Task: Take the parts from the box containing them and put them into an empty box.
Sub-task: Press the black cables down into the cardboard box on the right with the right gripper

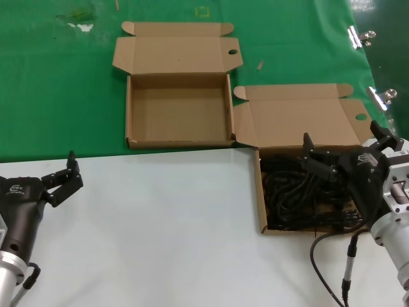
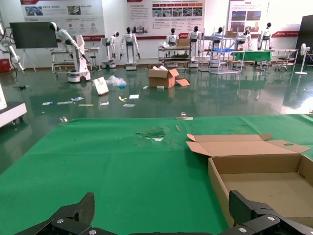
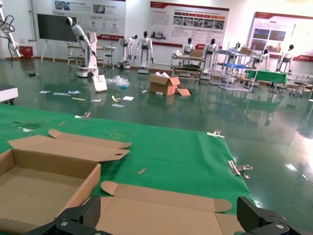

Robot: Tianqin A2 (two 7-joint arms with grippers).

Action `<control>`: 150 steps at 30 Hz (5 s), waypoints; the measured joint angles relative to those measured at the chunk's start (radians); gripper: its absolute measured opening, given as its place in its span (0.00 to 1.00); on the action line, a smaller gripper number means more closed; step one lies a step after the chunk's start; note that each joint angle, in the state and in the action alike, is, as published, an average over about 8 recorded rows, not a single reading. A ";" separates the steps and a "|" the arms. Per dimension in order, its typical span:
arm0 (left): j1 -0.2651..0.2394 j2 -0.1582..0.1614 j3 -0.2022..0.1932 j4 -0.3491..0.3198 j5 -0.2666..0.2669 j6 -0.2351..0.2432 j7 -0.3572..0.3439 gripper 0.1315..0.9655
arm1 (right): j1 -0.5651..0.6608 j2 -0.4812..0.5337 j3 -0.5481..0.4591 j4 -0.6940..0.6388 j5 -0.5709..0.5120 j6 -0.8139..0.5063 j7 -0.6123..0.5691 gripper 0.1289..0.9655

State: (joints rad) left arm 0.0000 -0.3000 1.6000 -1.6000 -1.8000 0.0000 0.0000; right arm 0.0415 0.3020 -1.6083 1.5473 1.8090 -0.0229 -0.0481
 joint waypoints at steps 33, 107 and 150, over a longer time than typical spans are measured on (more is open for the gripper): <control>0.000 0.000 0.000 0.000 0.000 0.000 0.000 0.99 | 0.000 0.000 0.000 0.000 0.000 0.000 0.000 1.00; 0.000 0.000 0.000 0.000 0.000 0.000 0.000 0.01 | 0.628 0.600 -0.333 -0.233 -0.177 -1.046 -0.562 1.00; 0.000 0.000 0.000 0.000 0.000 0.000 0.000 0.01 | 1.025 0.319 -0.525 -0.897 -0.378 -1.214 -1.215 0.97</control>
State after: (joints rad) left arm 0.0000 -0.3000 1.6001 -1.6000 -1.7996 0.0000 -0.0004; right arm 1.0669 0.6206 -2.1332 0.6504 1.4311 -1.2368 -1.2633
